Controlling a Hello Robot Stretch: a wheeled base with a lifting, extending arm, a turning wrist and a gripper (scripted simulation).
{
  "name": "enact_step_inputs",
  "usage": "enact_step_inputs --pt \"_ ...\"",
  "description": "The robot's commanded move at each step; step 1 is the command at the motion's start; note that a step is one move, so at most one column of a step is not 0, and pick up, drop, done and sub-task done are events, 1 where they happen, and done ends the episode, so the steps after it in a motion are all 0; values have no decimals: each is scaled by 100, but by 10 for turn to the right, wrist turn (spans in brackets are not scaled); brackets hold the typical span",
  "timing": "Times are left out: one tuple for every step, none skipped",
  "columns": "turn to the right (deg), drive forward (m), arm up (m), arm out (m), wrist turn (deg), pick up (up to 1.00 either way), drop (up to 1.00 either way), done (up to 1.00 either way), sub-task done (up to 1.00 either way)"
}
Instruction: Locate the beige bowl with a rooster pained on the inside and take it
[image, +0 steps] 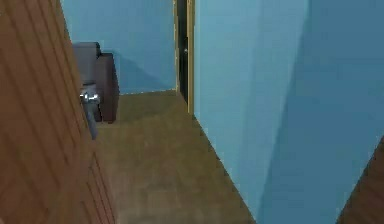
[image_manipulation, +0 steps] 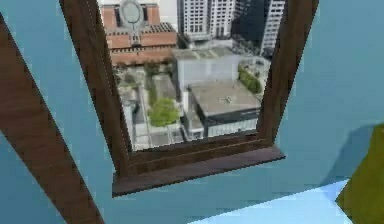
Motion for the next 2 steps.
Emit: enact_step_inputs --pt "0 100 0 0 0 0 0 0 0" --pt "-30 0 0 0 0 0 0 0 0"
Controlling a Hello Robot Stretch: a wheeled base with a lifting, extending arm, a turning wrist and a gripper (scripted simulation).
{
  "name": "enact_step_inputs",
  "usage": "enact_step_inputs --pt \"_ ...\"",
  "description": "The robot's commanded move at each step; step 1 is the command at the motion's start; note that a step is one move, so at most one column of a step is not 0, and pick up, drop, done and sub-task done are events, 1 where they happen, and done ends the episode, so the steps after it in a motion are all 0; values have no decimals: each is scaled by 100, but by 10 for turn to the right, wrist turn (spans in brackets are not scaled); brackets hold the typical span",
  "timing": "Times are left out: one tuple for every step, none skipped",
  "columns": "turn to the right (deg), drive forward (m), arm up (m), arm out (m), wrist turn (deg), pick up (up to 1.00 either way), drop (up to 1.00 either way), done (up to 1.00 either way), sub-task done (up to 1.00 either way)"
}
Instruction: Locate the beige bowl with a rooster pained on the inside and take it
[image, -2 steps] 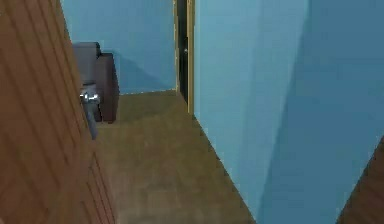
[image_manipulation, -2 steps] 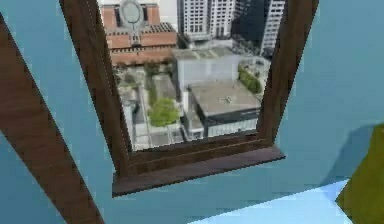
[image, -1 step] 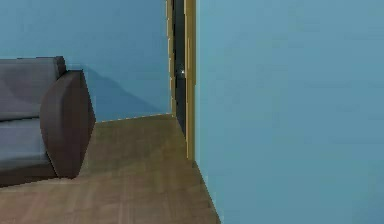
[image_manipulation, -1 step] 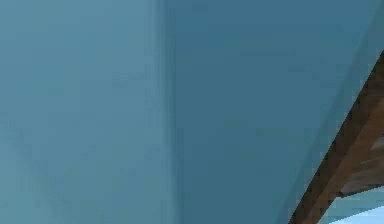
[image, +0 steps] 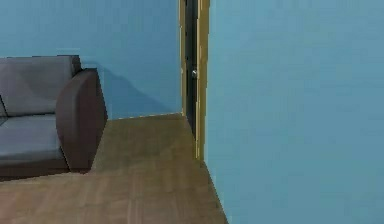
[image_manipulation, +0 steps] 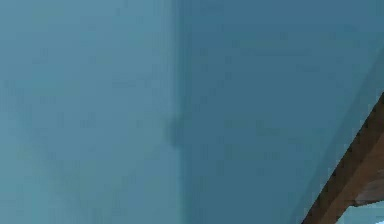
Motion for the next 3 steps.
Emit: enact_step_inputs --pt "0 25 0 0 0 0 0 0 0" --pt "-450 0 0 0 0 0 0 0 0" --pt "-180 0 0 0 0 0 0 0 0"
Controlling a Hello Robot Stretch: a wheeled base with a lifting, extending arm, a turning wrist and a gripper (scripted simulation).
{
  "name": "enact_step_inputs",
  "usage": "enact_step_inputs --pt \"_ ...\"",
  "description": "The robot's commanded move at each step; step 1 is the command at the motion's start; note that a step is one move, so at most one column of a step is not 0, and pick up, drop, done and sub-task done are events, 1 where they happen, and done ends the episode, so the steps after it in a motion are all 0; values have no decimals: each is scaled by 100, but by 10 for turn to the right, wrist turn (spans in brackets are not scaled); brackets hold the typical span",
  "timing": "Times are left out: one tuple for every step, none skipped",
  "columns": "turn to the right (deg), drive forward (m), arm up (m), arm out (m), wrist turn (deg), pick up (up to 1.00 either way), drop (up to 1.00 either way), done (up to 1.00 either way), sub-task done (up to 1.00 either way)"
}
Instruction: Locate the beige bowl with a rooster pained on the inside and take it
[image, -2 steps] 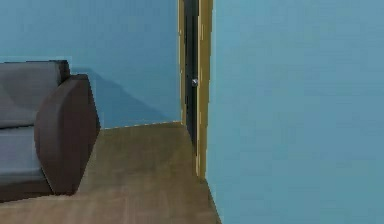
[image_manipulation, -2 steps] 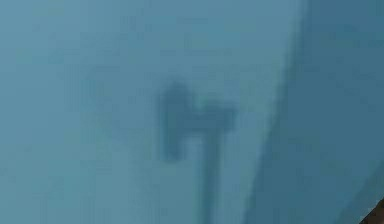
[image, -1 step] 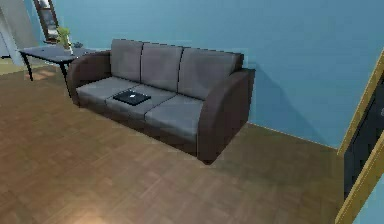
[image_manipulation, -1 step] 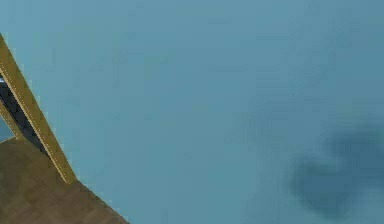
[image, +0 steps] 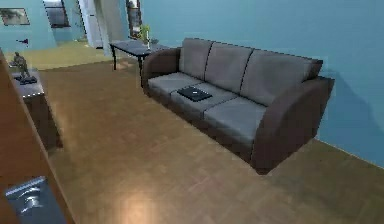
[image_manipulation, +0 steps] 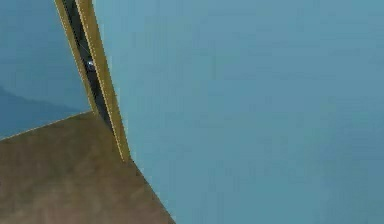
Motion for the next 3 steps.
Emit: enact_step_inputs --pt "0 50 0 0 0 0 0 0 0" --pt "-360 0 0 0 0 0 0 0 0" --pt "0 50 0 0 0 0 0 0 0"
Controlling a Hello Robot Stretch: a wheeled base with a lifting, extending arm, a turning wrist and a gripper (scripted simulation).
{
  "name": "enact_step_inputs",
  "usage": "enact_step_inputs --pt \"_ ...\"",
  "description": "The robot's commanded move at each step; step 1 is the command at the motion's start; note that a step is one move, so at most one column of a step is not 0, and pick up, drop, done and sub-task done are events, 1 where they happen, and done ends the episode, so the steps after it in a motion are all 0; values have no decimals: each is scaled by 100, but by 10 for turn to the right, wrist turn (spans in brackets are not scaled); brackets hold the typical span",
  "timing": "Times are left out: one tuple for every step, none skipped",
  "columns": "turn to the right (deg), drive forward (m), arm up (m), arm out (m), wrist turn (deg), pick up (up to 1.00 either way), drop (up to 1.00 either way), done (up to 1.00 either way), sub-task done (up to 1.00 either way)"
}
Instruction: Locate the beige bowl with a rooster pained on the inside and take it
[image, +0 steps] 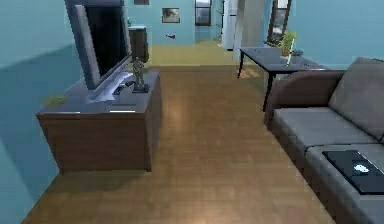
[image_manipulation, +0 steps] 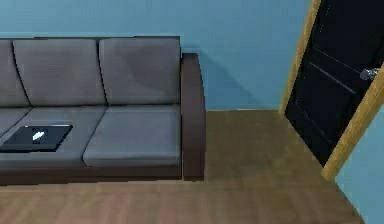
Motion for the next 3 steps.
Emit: enact_step_inputs --pt "-390 0 0 0 0 0 0 0 0" --pt "0 100 0 0 0 0 0 0 0" --pt "-120 0 0 0 0 0 0 0 0"
